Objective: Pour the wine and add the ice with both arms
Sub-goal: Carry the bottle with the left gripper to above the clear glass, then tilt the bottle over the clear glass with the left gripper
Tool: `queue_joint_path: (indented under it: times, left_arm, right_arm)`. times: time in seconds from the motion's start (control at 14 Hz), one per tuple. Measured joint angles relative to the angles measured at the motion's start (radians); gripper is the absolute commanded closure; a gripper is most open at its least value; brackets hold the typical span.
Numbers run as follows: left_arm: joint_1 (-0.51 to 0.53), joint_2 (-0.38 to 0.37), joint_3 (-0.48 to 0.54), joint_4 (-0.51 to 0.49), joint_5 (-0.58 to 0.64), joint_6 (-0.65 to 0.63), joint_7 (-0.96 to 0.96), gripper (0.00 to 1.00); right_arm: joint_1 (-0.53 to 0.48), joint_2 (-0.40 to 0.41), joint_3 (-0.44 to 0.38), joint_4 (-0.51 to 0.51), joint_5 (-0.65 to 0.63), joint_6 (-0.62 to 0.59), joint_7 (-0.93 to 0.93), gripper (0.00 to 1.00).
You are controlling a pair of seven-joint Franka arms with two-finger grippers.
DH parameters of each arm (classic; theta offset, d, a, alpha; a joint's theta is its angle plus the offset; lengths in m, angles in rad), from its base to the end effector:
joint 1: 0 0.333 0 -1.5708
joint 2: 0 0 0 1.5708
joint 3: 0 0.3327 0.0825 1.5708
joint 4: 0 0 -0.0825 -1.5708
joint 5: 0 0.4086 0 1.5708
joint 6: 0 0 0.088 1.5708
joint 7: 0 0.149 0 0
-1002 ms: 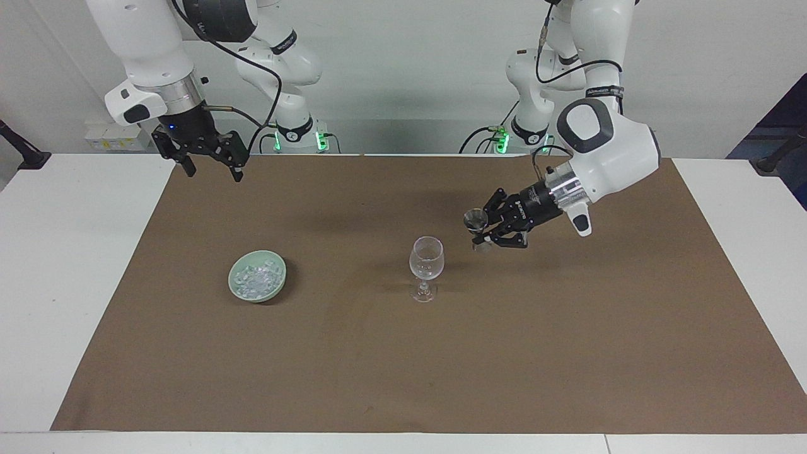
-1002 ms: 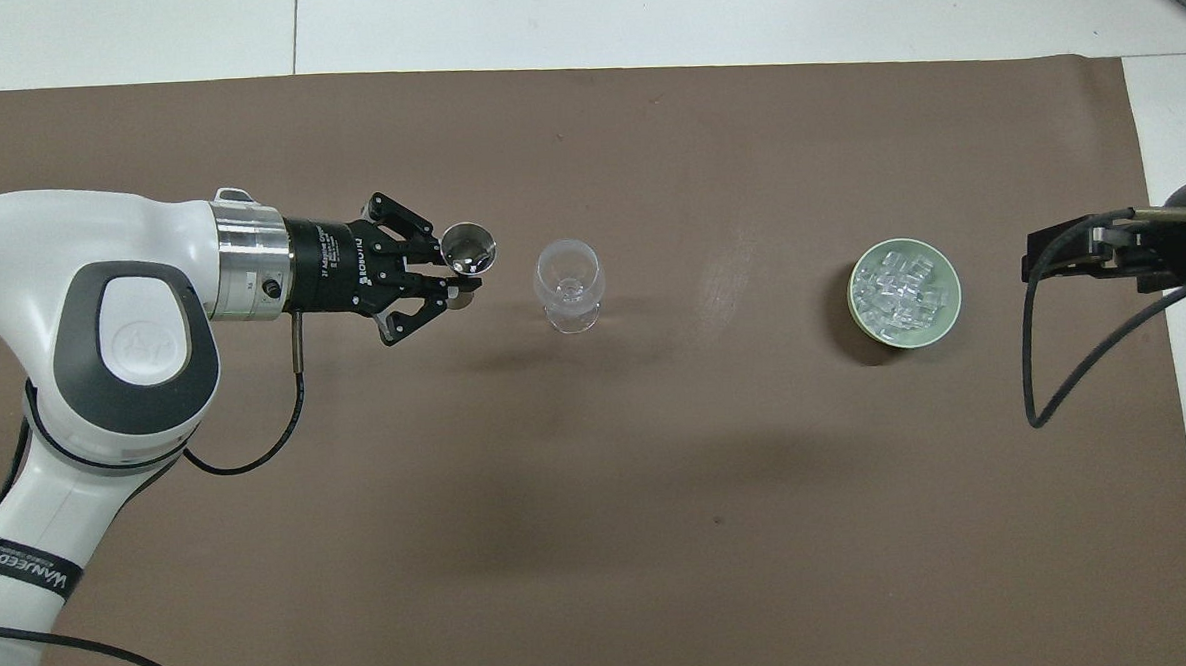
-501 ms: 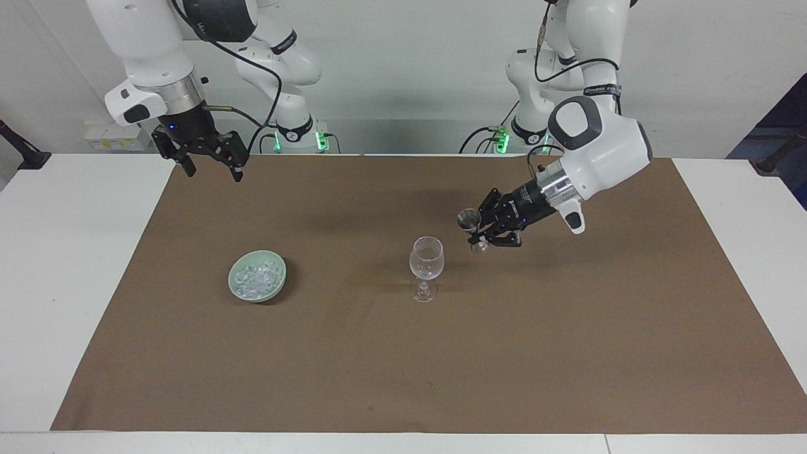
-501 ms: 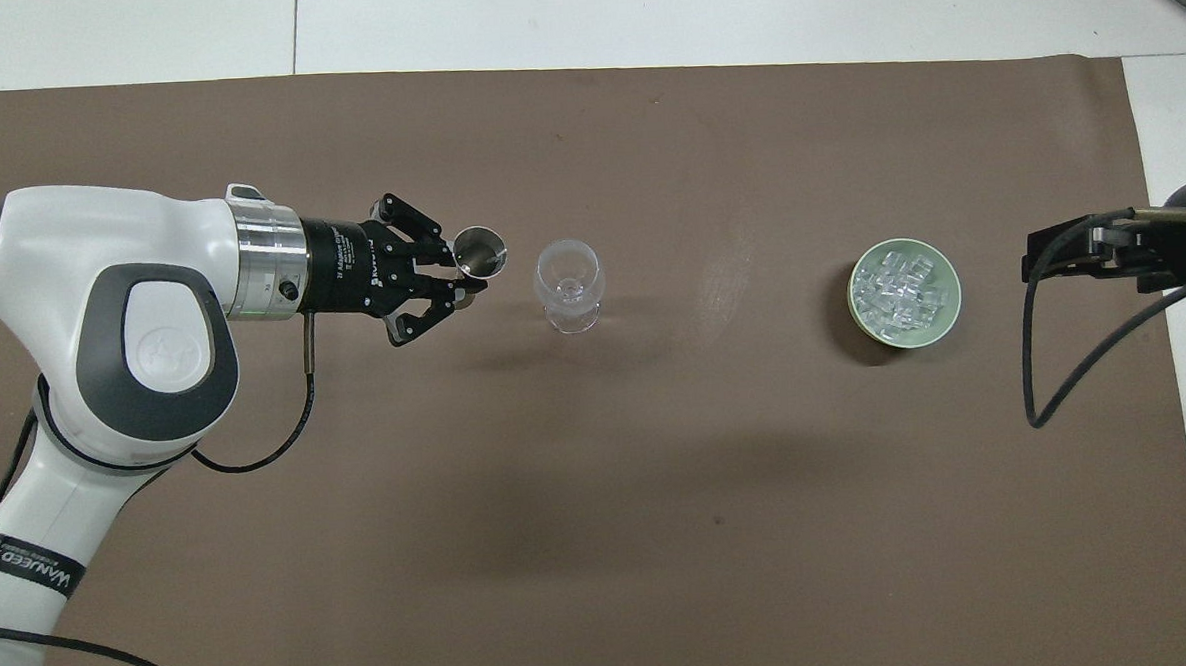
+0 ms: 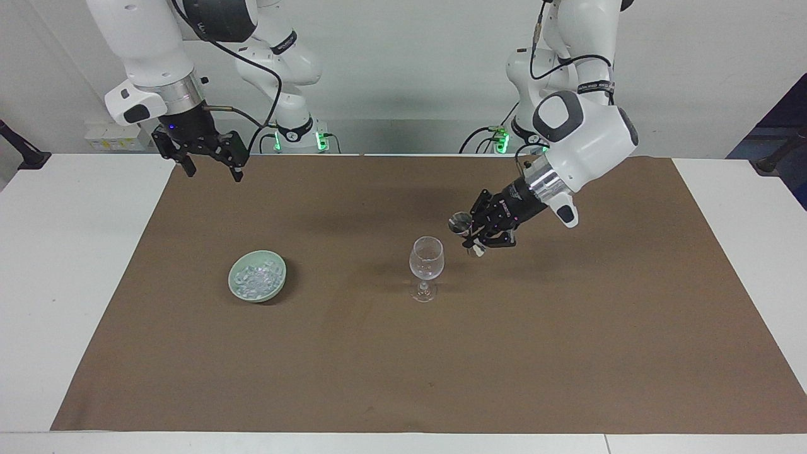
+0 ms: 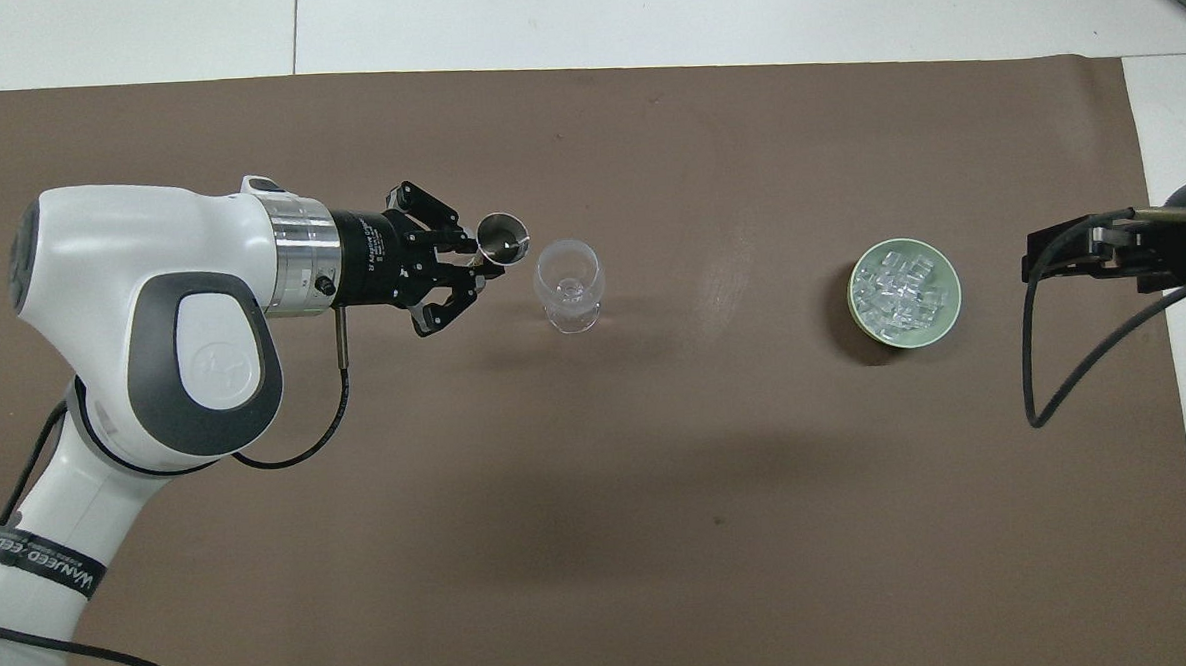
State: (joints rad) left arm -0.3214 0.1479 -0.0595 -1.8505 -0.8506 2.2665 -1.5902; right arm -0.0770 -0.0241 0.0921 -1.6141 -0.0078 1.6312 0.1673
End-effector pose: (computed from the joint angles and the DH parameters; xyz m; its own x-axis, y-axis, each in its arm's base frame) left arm 0.6056 -0.2878 0.4537 -0.0659 0.7199 -0.6909 0.9893 0.1376 0.0489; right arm 0.5786 0.0082 0.5969 0.9876 -0.1511 0.0422 -0.1513 -0.9885 0.0030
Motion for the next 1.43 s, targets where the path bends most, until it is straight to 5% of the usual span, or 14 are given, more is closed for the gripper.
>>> queue_joint_path:
  times: [1.43]
  left_arm:
    - [-0.103, 0.014, -0.001, 0.0, 0.333, 0.152, -0.122, 1.0]
  right_arm:
    - [0.0, 0.0, 0.0, 0.0, 0.0, 0.0, 0.0, 0.0]
